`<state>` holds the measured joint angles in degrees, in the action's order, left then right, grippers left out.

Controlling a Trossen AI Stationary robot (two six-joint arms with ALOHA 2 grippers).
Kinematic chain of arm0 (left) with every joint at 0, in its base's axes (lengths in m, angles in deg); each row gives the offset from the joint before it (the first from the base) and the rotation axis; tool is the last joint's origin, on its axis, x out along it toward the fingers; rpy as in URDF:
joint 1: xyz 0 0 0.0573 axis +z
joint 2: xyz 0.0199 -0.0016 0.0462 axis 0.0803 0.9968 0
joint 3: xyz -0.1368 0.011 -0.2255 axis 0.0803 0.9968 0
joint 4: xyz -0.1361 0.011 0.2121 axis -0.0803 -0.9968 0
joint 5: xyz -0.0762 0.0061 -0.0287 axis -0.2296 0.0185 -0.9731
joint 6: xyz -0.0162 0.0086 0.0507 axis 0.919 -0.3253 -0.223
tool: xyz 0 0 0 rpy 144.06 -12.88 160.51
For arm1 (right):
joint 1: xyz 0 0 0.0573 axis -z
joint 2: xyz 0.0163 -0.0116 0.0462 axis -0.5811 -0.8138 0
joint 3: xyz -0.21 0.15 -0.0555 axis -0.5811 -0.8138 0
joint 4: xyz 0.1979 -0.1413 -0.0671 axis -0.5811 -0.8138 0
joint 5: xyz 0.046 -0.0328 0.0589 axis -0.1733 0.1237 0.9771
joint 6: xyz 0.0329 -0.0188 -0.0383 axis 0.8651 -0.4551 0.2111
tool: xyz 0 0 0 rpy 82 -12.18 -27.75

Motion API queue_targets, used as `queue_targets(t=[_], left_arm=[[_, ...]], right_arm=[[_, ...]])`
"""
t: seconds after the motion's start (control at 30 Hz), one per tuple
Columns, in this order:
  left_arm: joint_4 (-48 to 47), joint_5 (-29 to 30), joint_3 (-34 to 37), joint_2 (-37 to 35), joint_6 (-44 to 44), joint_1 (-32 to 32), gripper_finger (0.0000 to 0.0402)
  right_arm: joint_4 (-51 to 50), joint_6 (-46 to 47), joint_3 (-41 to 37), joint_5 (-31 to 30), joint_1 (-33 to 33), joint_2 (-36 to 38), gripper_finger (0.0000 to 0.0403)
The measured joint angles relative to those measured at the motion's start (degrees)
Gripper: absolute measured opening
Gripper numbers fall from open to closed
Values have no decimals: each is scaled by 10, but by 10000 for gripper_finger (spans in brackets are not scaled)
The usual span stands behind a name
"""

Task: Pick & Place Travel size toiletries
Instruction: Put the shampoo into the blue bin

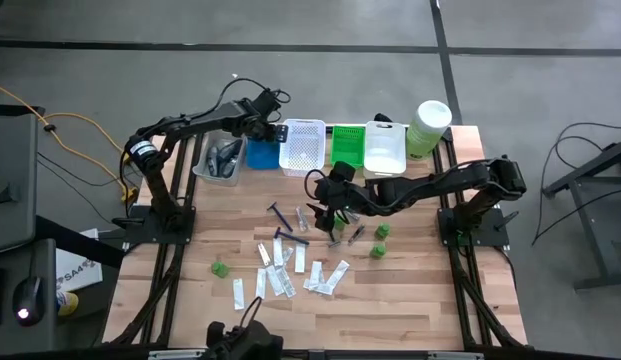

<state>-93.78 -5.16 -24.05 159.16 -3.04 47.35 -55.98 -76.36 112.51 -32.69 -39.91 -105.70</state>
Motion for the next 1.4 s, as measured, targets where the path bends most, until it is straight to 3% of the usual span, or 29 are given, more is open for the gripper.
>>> queue_targets(t=[0.33,1.4], left_arm=[[1,-20,0,0,-4,0,129],[33,-11,0,0,-64,0,134]], right_arm=[[0,2,0,0,0,0,313],[-3,5,0,2,0,0,313]])
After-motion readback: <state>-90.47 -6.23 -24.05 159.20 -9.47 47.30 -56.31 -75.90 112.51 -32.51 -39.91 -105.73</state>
